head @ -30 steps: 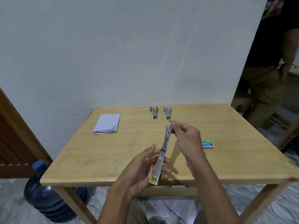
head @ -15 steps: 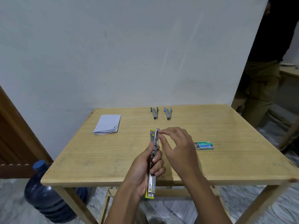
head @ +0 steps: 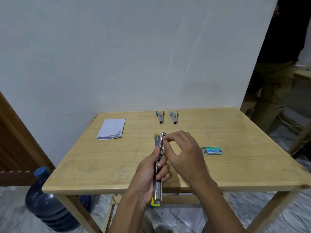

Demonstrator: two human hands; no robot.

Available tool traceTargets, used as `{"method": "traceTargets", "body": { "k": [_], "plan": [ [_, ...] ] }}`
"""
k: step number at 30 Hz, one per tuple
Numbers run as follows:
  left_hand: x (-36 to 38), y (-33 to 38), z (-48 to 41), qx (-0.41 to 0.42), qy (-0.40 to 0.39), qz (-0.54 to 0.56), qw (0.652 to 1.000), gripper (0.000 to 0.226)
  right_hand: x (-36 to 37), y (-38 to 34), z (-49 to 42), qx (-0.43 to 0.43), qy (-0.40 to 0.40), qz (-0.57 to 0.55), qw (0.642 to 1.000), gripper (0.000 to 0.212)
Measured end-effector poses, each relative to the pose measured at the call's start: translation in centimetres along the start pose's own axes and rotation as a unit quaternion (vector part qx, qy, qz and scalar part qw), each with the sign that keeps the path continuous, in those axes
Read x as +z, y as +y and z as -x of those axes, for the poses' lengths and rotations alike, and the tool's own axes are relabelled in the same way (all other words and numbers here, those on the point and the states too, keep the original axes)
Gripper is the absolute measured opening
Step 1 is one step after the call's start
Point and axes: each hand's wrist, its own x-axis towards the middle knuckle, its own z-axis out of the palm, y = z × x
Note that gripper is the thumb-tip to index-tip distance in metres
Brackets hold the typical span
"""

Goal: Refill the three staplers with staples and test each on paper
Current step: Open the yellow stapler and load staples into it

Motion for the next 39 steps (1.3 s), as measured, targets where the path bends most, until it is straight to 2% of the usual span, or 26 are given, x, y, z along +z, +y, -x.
{"method": "traceTargets", "body": {
  "k": [5,8,15,20,24,29,32,34,36,39],
  "plan": [
    [0.5,-0.2,0.0,0.009,0.014,0.032,0.999,0.049,0.0,-0.2,0.6,0.0,-0.008,-0.02,1.0,0.015],
    [0.4,-0.4,-0.2,0.009,0.025,0.047,0.999,0.041,-0.2,-0.3,0.8,-0.006,-0.006,-0.036,0.999,0.013],
    [0.0,-1.0,-0.3,0.011,0.034,0.034,0.999,0.043,-0.5,0.2,1.3,-0.008,-0.017,-0.047,0.999,0.013],
    [0.0,-0.9,-0.4,0.017,0.042,0.023,0.999,0.036,-0.7,0.4,1.3,-0.001,-0.036,-0.066,0.997,0.011],
    [-0.2,-0.4,-0.5,0.02,0.063,0.022,0.998,0.048,-0.6,0.1,1.9,-0.034,-0.028,-0.103,0.994,0.006],
    [-0.1,-0.1,-0.3,0.002,0.102,0.012,0.995,0.037,-0.2,0.1,2.7,-0.06,-0.004,-0.125,0.99,0.008],
    [-0.2,-0.1,-0.4,-0.014,0.105,0.045,0.993,0.034,-0.1,-0.1,3.1,-0.076,-0.016,-0.126,0.989,0.007],
    [0.0,0.0,-0.5,-0.015,0.094,0.053,0.994,0.033,-0.1,-0.3,3.0,-0.034,-0.015,-0.146,0.989,0.009],
    [0.3,0.0,-0.3,-0.004,0.073,0.046,0.996,0.036,-0.1,-0.6,2.6,0.052,-0.019,-0.165,0.985,0.022],
    [1.0,0.0,-0.1,0.004,0.058,0.032,0.998,0.041,0.4,-1.2,2.0,0.153,-0.076,-0.24,0.956,0.036]
  ]
}}
